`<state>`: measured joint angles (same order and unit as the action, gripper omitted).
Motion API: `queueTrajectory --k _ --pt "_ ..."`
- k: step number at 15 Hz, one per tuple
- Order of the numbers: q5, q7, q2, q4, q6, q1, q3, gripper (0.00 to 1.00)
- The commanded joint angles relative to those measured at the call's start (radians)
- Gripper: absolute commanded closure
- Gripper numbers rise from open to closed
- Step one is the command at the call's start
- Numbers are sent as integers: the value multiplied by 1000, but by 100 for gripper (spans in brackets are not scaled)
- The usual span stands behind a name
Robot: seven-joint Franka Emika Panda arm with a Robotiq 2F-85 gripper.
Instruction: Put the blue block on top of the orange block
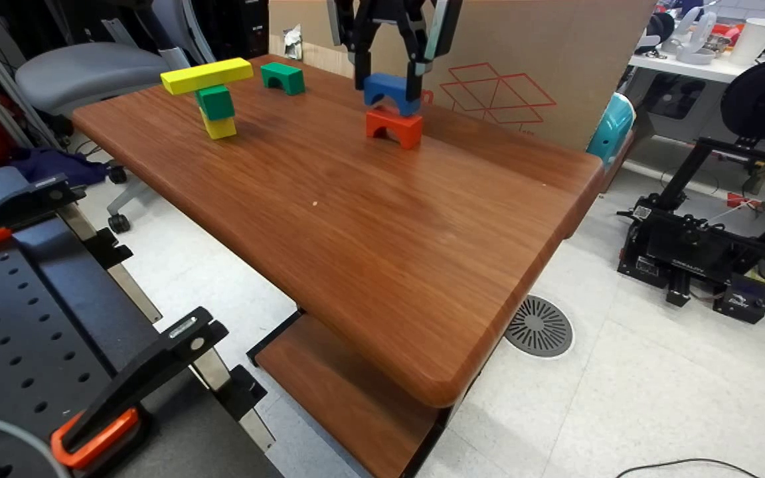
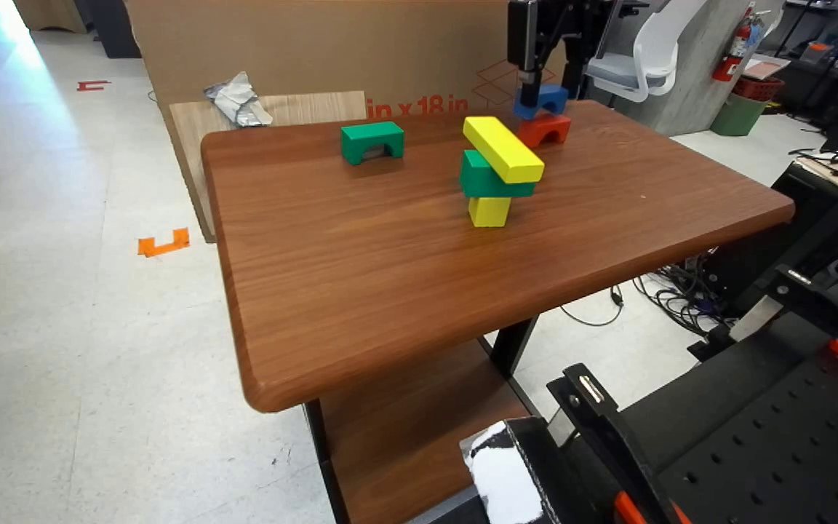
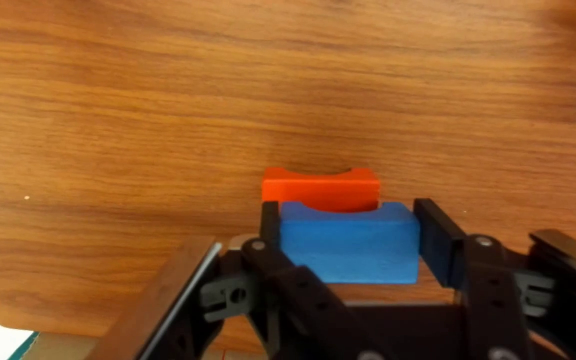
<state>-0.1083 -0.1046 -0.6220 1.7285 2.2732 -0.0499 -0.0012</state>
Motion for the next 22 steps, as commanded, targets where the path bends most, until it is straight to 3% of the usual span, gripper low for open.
queueTrajectory --k 1,22 --pt "13 -35 -2 -14 -19 -4 4 58" --pt "23 -40 -12 -16 -65 -30 -4 58"
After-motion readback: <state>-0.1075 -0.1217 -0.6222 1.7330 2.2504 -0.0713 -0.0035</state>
